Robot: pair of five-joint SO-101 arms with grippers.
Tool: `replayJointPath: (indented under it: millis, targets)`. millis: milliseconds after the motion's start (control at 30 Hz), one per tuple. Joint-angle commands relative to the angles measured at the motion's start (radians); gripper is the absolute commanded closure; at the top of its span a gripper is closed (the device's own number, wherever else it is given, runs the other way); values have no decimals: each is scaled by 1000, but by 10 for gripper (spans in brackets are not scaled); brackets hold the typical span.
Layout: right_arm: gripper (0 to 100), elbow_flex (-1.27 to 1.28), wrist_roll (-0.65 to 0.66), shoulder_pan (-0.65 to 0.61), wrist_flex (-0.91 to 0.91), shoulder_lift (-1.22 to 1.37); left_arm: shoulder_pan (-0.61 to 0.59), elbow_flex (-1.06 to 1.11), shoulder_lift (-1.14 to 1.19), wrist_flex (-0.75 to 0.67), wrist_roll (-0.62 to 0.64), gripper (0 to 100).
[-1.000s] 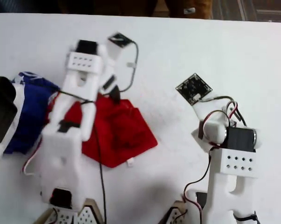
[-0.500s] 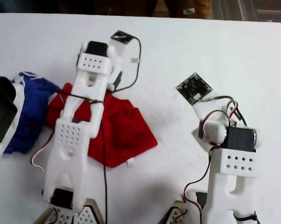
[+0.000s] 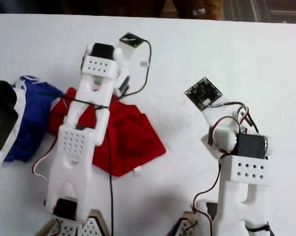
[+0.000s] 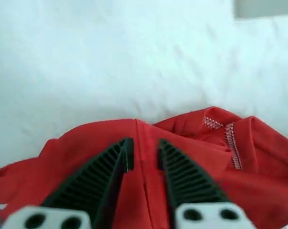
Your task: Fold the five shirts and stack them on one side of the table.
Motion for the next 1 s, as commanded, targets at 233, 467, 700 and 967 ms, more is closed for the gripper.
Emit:
replayJointPath:
  millis: [233,467,700,967]
  targets:
    - [690,37,5,-2,-97,-12,-121,188,-117,15,25,779]
    - [690,91,5,-2,-130,-18,-103,268,-117,-8,28,840]
    - [690,92,0,-2,-130,-18,-31,263,-123,-11,28,972]
    - [690,94,0,-2,-130,-18,-40,214,-328,20,28,976]
